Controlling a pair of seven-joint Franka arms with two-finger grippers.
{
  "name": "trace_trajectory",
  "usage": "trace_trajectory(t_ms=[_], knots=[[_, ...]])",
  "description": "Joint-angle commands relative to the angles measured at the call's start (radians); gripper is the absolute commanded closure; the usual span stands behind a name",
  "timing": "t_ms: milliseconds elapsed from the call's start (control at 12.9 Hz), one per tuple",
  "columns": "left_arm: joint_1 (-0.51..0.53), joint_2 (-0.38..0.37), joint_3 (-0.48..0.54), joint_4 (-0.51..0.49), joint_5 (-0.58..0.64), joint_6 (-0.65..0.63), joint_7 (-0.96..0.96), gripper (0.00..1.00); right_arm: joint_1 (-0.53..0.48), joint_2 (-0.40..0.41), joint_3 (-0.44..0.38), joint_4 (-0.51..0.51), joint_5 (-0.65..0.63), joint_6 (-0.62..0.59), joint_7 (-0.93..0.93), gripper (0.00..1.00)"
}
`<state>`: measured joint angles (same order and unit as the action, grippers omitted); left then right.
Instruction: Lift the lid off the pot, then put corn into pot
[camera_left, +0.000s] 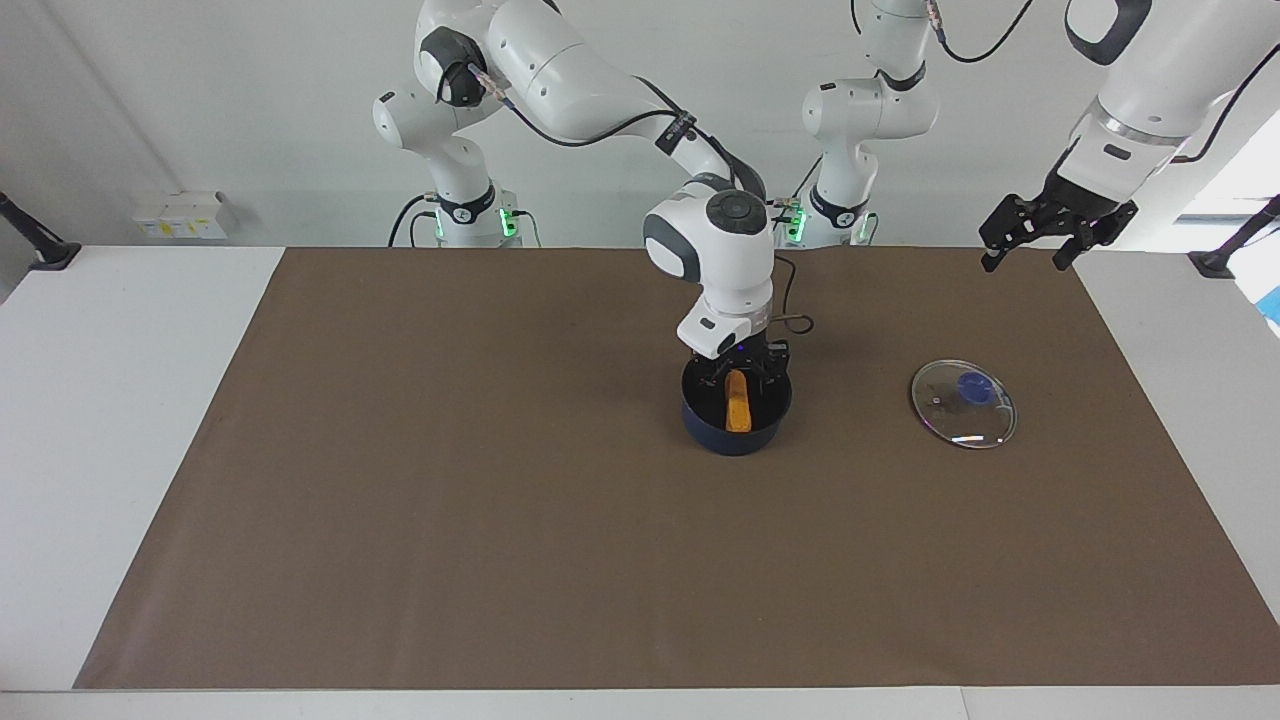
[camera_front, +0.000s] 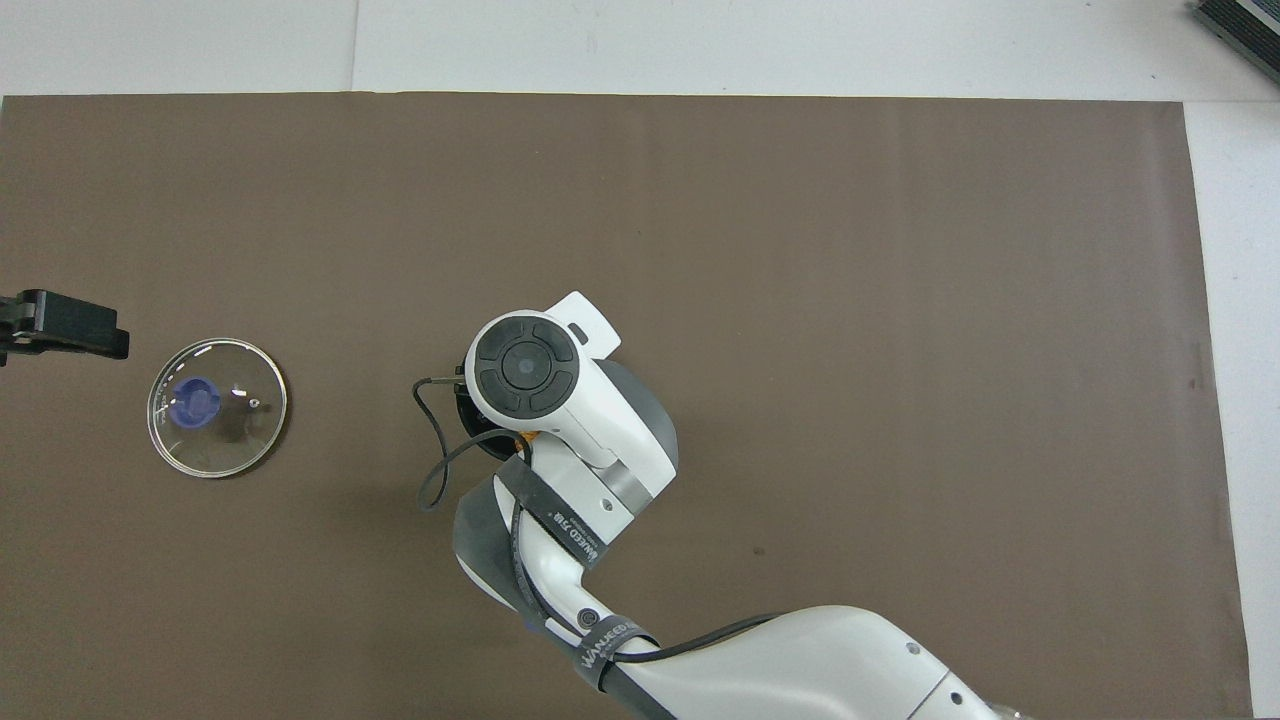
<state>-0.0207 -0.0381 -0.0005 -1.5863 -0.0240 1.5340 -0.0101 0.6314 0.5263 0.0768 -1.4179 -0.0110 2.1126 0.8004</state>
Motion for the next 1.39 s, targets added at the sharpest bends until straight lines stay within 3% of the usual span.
trace_trajectory(t_ms=[0,850,1314], knots=[[-0.008,-0.006,0.007,0.003,-0.008,-0.017,-0.011,0.0,-0.102,-0.097,0.011,-0.027,-0.018,-0.057,-0.074,0.0],[-0.009,-0.005,0.005,0.003,-0.005,-0.006,0.068,0.0,-0.436,-0.379,0.006,-0.027,-0.029,-0.367,-0.486,0.0],[-0.008,-0.008,0.005,-0.001,-0.007,-0.009,0.059,0.0,-0.561,-0.463,0.001,-0.015,-0.027,-0.436,-0.558,0.0]])
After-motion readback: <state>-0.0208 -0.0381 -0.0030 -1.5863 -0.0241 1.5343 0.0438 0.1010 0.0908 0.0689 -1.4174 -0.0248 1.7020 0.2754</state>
